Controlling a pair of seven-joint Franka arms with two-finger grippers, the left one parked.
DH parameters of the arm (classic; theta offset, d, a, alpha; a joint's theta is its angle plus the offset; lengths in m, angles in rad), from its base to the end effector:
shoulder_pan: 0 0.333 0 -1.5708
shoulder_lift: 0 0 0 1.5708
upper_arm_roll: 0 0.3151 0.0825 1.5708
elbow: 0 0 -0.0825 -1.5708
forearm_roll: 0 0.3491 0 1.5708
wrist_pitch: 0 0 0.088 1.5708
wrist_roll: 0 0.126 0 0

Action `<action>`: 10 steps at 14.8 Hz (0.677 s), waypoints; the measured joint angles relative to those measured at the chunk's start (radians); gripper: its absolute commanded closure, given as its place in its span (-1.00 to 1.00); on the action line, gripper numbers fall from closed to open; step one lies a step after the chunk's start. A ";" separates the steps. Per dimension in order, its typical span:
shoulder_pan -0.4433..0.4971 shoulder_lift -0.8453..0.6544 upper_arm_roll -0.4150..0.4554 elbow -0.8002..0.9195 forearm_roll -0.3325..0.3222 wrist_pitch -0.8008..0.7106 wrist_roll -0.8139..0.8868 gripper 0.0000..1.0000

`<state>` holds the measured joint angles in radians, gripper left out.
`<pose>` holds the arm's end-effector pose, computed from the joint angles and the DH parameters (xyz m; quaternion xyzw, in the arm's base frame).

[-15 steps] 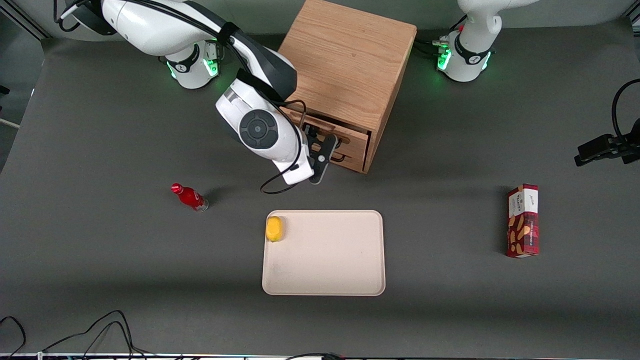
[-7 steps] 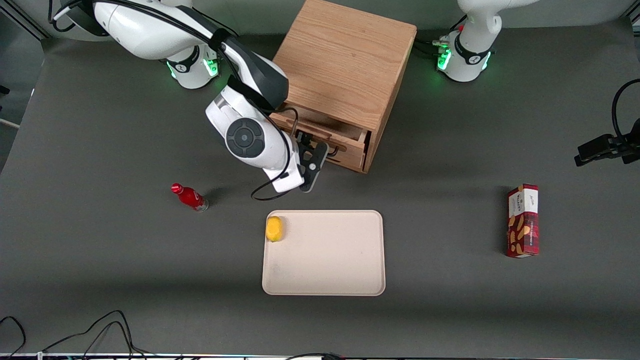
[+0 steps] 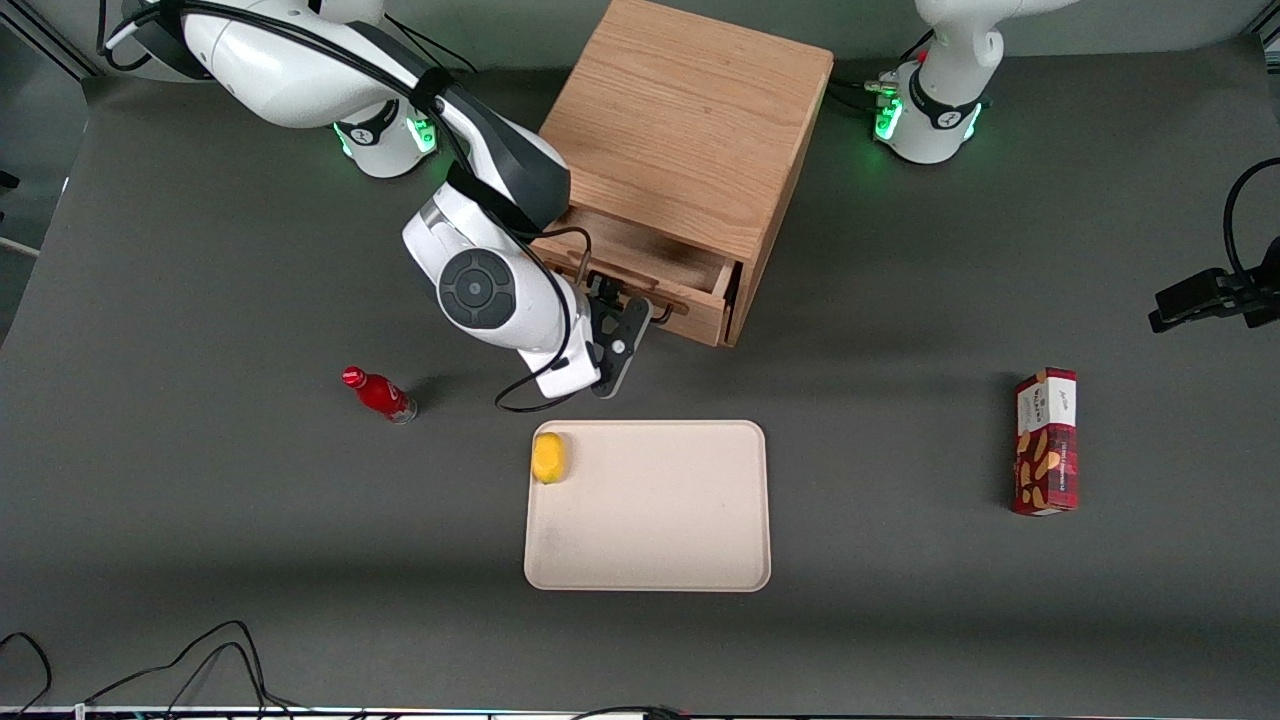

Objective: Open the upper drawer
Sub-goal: 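Pull the handle with the right gripper, sliding the drawer out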

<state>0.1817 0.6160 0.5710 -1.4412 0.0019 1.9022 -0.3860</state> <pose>0.5286 0.4011 0.3649 -0.8507 -0.4996 0.0593 0.1521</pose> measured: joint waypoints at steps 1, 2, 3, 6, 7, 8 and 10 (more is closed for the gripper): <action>0.000 0.001 -0.005 0.002 0.000 0.000 0.000 -1.00; 0.000 0.002 -0.012 0.005 0.000 0.000 0.000 -1.00; 0.000 0.003 -0.018 0.011 0.000 0.000 0.000 -1.00; -0.001 0.008 -0.032 0.025 -0.003 0.000 0.000 -1.00; -0.002 0.009 -0.040 0.031 -0.003 0.001 0.000 -1.00; -0.002 0.010 -0.048 0.037 -0.003 0.001 0.000 -1.00; -0.005 0.012 -0.057 0.046 -0.004 0.001 -0.001 -1.00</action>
<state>0.1770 0.6284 0.5139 -1.3952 -0.0018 1.9030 -0.3866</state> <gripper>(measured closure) 0.000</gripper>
